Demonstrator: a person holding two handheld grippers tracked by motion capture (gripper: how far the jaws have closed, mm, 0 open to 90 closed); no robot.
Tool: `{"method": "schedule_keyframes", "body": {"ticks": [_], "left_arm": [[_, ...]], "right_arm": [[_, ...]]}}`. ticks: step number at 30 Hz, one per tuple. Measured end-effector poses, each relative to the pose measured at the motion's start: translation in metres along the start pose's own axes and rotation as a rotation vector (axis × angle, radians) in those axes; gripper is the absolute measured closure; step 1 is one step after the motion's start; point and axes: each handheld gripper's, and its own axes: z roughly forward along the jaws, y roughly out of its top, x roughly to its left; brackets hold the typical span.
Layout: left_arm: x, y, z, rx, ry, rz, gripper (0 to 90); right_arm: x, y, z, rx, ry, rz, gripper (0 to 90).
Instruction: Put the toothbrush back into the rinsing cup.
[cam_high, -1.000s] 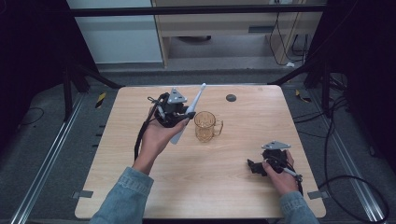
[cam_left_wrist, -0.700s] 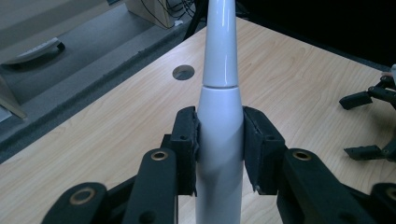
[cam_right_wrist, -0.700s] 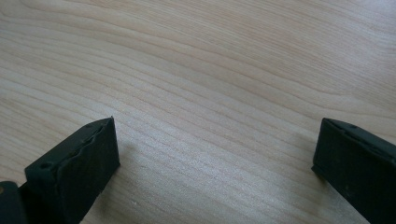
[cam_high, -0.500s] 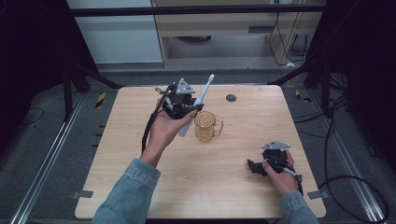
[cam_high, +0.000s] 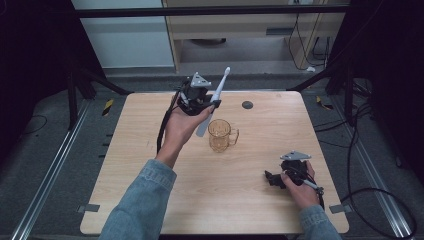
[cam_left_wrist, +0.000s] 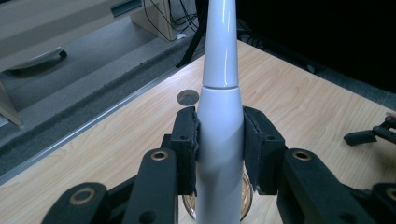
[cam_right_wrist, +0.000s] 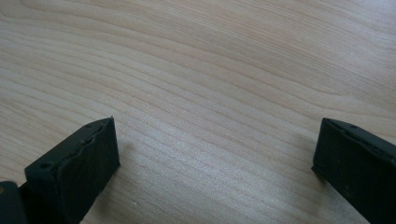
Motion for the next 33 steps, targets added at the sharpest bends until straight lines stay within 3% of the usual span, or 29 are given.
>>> {"method": "schedule_keyframes", "body": {"ticks": [13,25,33], "left_arm": [[0.005,0.009,0.007,-0.024,0.003,-0.022,67.2],[0.009,0.009,0.026,-0.048,-0.027,-0.069,67.2],[0.01,0.011,0.037,-0.06,-0.031,-0.078,67.2]], "right_arm": [[-0.001,0.0,0.001,-0.002,0.0,-0.009,0.4],[0.0,0.0,0.001,-0.002,0.002,-0.005,0.3],[0.0,0.0,0.001,-0.002,0.003,-0.006,0.4]]}}
